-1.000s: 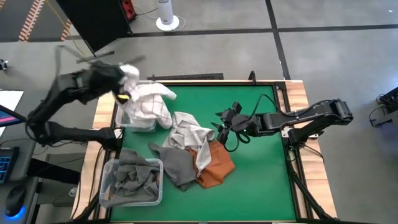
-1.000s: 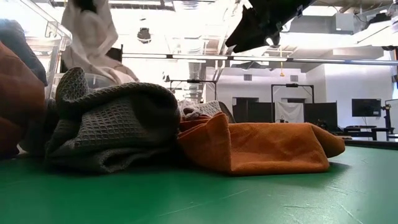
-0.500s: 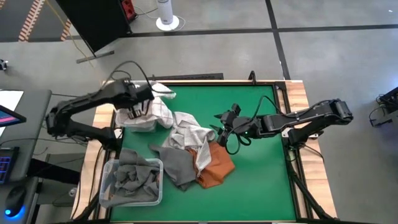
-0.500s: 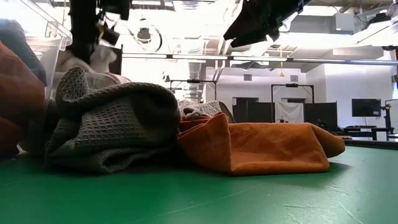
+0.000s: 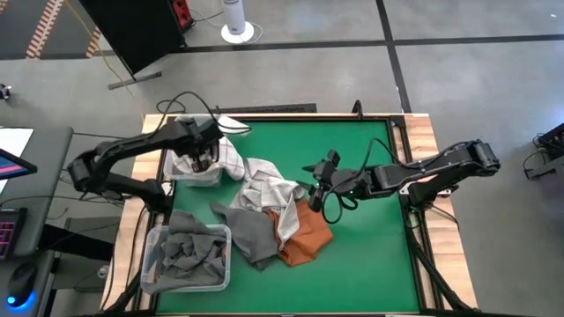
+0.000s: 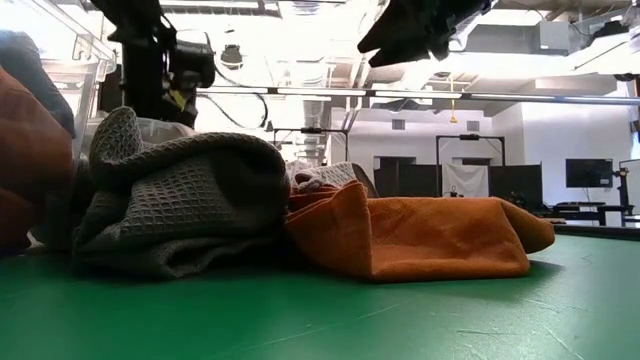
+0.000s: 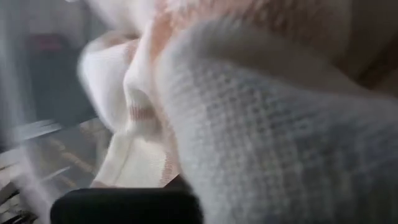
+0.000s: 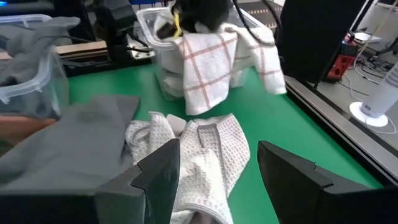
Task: Sort towels by color in basket
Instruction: Put the white patterned towel into the top transparent bin
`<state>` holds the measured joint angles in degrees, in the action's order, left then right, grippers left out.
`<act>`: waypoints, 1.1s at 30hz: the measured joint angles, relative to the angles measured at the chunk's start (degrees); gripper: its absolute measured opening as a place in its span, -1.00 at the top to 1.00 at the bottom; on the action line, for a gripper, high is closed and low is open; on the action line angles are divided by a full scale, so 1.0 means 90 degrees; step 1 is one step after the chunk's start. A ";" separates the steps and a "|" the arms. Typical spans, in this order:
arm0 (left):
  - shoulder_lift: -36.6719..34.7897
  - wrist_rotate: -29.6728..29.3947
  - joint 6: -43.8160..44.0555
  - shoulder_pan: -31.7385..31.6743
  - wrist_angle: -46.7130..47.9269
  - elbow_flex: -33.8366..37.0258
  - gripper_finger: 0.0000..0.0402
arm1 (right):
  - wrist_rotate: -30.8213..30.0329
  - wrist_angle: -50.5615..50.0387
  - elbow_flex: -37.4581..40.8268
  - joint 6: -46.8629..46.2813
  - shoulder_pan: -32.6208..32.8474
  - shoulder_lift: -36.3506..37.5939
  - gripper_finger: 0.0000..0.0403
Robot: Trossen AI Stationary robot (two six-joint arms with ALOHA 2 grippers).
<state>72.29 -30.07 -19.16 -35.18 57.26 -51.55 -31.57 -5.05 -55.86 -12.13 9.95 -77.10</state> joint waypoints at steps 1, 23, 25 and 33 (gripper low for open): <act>0.0077 0.0168 -0.0061 -0.0048 -0.0026 0.0068 0.93 | -0.0001 0.0021 0.0000 0.0006 0.0025 0.0000 -0.21; 0.0664 0.1523 -0.0299 -0.0039 0.0139 0.0333 0.34 | 0.0000 0.0089 0.0000 0.0048 0.0095 0.0000 -0.21; 0.0665 0.1309 -0.0235 -0.0034 0.0548 0.0135 0.19 | 0.0000 0.0086 0.0000 0.0061 0.0093 0.0000 -0.21; 0.0668 0.1176 0.0049 0.0098 0.1900 -0.1099 -0.25 | 0.0002 0.0059 0.0000 0.0350 -0.0124 0.0074 -0.21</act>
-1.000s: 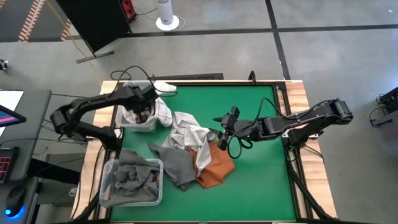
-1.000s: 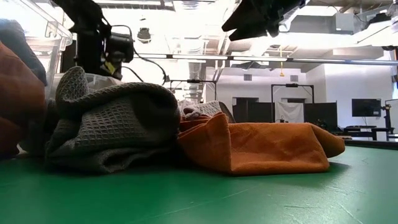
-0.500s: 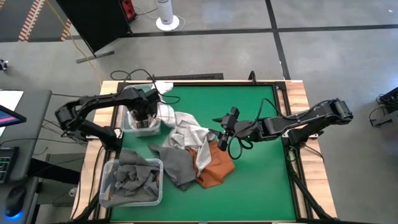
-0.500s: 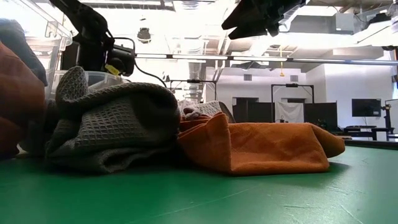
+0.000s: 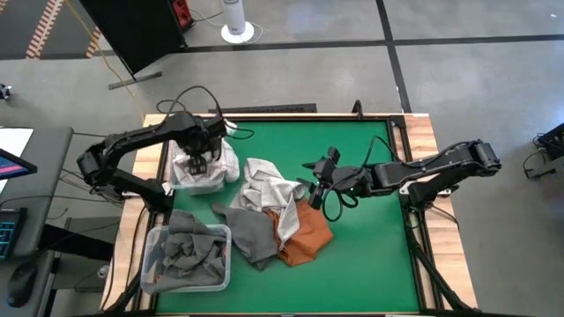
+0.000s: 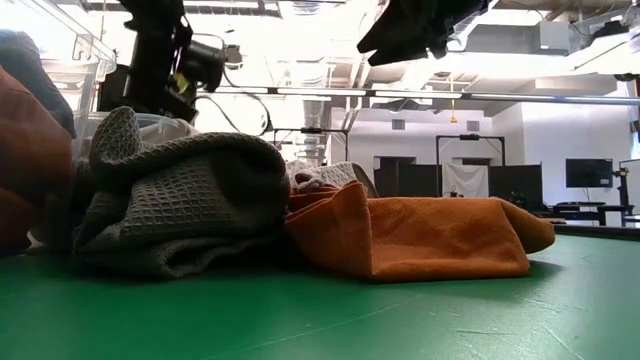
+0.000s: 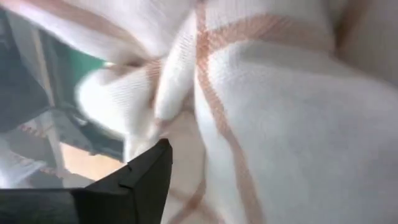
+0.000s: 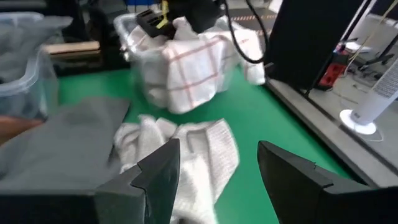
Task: Sort towels by color in basket
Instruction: Put the white patterned towel into the top transparent bin
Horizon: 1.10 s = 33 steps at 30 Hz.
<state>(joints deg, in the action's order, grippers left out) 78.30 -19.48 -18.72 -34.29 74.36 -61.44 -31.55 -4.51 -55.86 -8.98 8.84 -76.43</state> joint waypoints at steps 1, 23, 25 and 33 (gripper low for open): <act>-0.0002 -0.0002 -0.0005 0.0036 0.0127 -0.0159 -0.28 | 0.0000 0.0007 0.0000 0.0042 -0.0065 0.0066 -0.21; 0.0286 -0.0029 -0.0786 0.1507 -0.0886 -0.2213 -0.33 | -0.0678 -0.0729 -0.0002 -0.0187 -0.0489 0.0016 -0.21; 0.0557 0.0003 -0.0589 0.1694 -0.0884 -0.2210 -0.33 | -0.0814 -0.0781 0.0000 -0.0194 -0.0488 0.0026 -0.21; 0.1678 -0.0407 -0.0862 0.2731 0.0052 -0.2201 -0.33 | -0.0847 -0.0762 0.0000 -0.0204 -0.0468 0.0106 -0.21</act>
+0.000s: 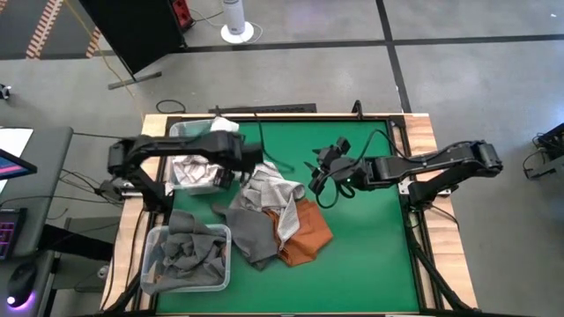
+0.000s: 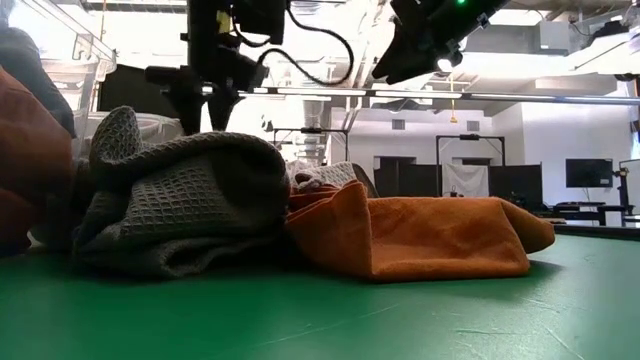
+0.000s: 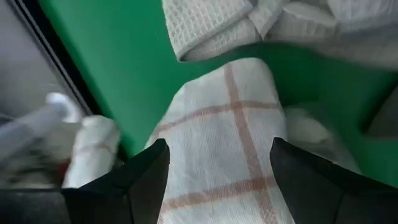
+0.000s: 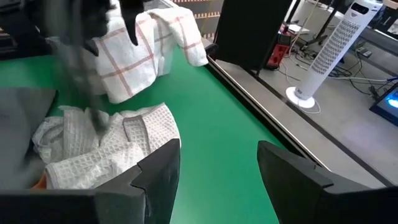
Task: Sort towels by color in basket
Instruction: Put the white patterned towel into the top transparent bin
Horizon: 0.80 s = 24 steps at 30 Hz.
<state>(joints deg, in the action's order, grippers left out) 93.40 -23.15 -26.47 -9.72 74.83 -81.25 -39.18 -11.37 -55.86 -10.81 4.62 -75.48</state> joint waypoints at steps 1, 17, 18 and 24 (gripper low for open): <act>0.0087 -0.0129 -0.0042 0.0135 0.0073 0.0000 -0.33 | 0.0000 -0.0011 0.0000 0.0012 0.0000 0.0000 -0.21; 0.0568 0.0068 0.0076 0.0444 -0.0364 0.0000 -0.33 | 0.0002 0.0079 0.0000 0.0212 0.0032 -0.0002 -0.21; 0.0676 0.0106 0.0083 0.0463 -0.0378 0.0000 -0.33 | -0.0001 0.0095 0.0000 0.0231 0.0032 -0.0002 -0.21; 0.1345 -0.0015 -0.0028 0.0553 0.0049 0.0000 -0.33 | -0.0626 -0.0272 0.0000 0.0206 0.0213 0.0286 -0.21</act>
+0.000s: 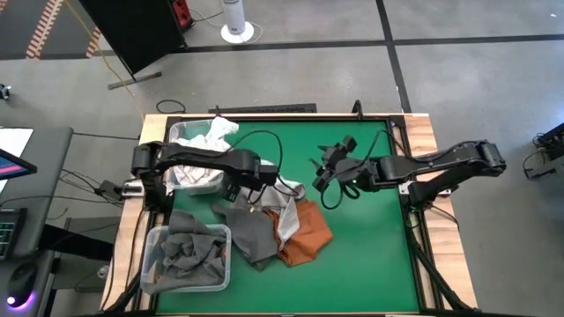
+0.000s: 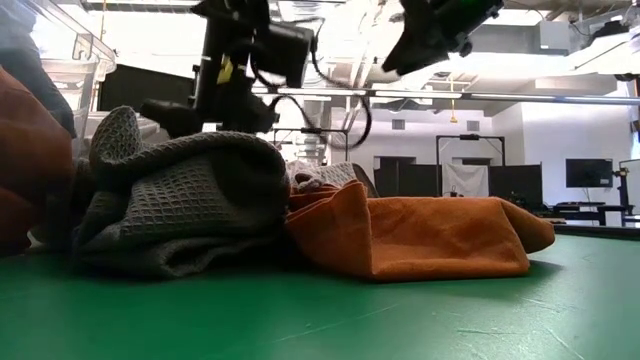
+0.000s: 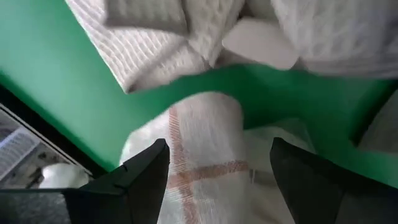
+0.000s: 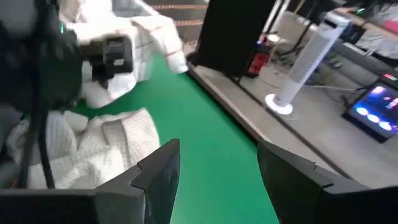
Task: Sort towels by color in basket
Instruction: Put the white patterned towel into the top transparent bin
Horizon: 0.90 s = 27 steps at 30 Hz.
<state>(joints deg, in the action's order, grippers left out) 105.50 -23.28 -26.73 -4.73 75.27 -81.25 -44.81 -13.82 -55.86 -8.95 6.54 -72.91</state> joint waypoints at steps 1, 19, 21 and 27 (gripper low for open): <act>0.0077 -0.0046 0.0037 -0.0019 0.0086 0.0000 -0.33 | -0.0145 -0.0052 -0.0001 -0.0043 0.0066 0.0069 -0.21; 0.0485 -0.0921 -0.0451 -0.0342 0.0536 0.0000 0.75 | -0.0889 -0.0230 -0.0002 -0.0066 0.0572 0.0251 -0.21; 0.0484 -0.0919 -0.0402 -0.0323 0.0517 0.0000 0.93 | -0.0892 -0.0231 -0.0002 -0.0038 0.0569 0.0251 -0.21; 0.0446 -0.0908 -0.0129 -0.0235 0.0485 -0.0404 0.99 | -0.1337 -0.0222 -0.0002 -0.0005 0.0611 0.0251 -0.21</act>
<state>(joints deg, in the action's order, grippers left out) 109.52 -31.46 -27.89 -6.85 79.63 -84.89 -56.84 -15.82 -55.88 -9.00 12.04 -70.65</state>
